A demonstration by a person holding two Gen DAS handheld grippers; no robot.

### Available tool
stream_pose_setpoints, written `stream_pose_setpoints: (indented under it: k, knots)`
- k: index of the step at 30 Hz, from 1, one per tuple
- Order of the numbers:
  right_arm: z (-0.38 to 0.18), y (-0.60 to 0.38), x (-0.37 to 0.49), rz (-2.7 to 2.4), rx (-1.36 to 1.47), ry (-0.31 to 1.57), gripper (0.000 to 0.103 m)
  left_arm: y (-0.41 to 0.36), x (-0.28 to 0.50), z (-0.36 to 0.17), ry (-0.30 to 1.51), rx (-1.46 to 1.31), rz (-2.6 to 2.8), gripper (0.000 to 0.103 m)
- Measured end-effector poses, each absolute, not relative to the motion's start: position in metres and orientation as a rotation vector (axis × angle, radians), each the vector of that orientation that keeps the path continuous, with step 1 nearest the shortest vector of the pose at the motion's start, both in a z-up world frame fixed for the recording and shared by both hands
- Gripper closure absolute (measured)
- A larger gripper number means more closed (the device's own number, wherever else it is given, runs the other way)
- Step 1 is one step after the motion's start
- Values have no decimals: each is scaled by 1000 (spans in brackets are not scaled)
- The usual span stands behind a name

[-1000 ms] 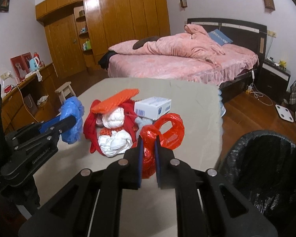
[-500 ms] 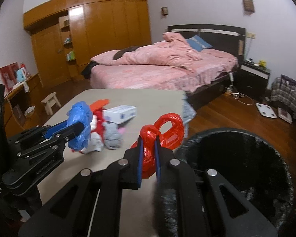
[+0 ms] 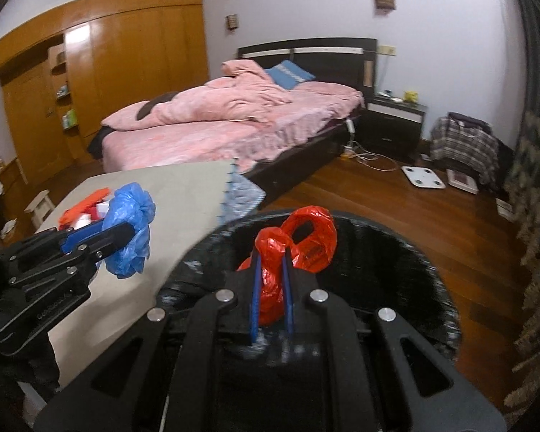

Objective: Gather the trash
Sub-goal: 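Carry both bags over the black trash bin and open both tools, then move both open tools back toward the pile on the table, then grasp the grey knit item with the right tool while the left tool grasps the red cloth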

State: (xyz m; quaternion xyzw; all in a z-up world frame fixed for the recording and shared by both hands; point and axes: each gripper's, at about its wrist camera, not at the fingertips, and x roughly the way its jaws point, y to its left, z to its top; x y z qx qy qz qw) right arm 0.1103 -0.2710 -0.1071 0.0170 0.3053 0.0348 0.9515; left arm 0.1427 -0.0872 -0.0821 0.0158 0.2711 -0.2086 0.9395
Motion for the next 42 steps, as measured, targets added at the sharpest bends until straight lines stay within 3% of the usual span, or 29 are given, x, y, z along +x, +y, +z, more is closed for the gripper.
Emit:
stream_pose_setpoints:
  k: [6,7,9,11,15,18,19,20,26,42]
  knots:
    - [-115,-303,103,-14,42,627,86,-121,151,-83,567,36,-523,76]
    - [-116,-307,102,-27,40,630,80,-125,152,-84,571,38,-538,73]
    - [-118,-315,103,-47,46,637,68,-129,154,-86,579,40,-549,52]
    - [-118,-316,103,-61,47,640,52,-130,154,-88,585,36,-557,47]
    - [-122,-319,101,-75,56,639,42,-122,151,-91,589,50,-529,42]
    - [-118,-313,99,-79,55,619,24,-106,149,-89,574,44,-482,31]
    - [-116,-310,99,-82,54,607,12,-100,149,-88,568,44,-465,28]
    - [-113,-306,99,-80,57,594,8,-93,148,-86,559,43,-441,24]
    - [-107,-282,108,-22,92,575,5,-39,143,-76,509,34,-295,11]
    - [-111,-147,160,211,37,569,5,111,134,-94,510,23,52,11]
